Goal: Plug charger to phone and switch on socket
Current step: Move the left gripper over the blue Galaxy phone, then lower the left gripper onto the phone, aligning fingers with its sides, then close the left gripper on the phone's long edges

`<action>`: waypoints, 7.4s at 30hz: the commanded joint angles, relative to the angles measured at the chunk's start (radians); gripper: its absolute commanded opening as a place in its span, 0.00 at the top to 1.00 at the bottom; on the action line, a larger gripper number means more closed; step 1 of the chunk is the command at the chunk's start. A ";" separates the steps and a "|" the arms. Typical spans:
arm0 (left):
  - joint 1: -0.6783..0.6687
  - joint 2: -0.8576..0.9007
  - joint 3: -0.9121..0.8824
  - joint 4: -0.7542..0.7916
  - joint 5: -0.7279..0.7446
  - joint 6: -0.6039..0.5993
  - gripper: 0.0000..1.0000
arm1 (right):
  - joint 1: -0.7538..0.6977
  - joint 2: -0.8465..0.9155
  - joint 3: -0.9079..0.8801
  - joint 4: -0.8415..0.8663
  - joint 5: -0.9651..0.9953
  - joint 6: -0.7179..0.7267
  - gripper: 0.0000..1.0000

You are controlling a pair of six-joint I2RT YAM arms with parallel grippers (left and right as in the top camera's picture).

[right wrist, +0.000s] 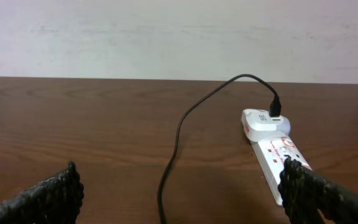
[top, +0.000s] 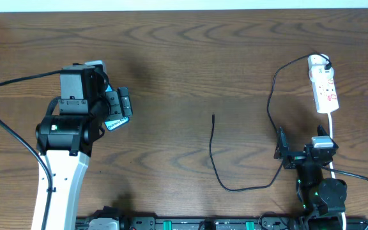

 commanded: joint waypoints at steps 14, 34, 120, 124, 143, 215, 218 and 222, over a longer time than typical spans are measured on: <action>0.005 0.035 0.057 -0.047 -0.002 -0.067 0.02 | 0.006 -0.005 -0.001 -0.004 0.008 0.011 0.01; 0.196 0.545 0.387 -0.292 0.062 -0.238 0.02 | 0.006 -0.005 -0.001 -0.004 0.008 0.011 0.01; 0.201 0.936 0.293 0.024 0.039 -0.211 0.02 | 0.006 -0.005 -0.001 -0.004 0.008 0.011 0.01; 0.201 0.936 0.293 0.031 0.039 -0.214 0.02 | 0.006 -0.005 -0.001 -0.004 0.008 0.011 0.01; 0.201 0.937 0.254 0.057 0.039 -0.217 0.02 | 0.006 -0.005 -0.001 -0.004 0.008 0.011 0.01; 0.201 0.937 0.243 0.012 0.055 -0.218 0.09 | 0.006 -0.005 -0.001 -0.004 0.008 0.011 0.01; 0.201 0.937 0.243 0.010 0.055 -0.218 0.09 | 0.006 -0.005 -0.001 -0.004 0.008 0.011 0.01; 0.201 0.937 0.243 0.008 0.055 -0.218 0.09 | 0.006 -0.005 -0.001 -0.004 0.008 0.011 0.01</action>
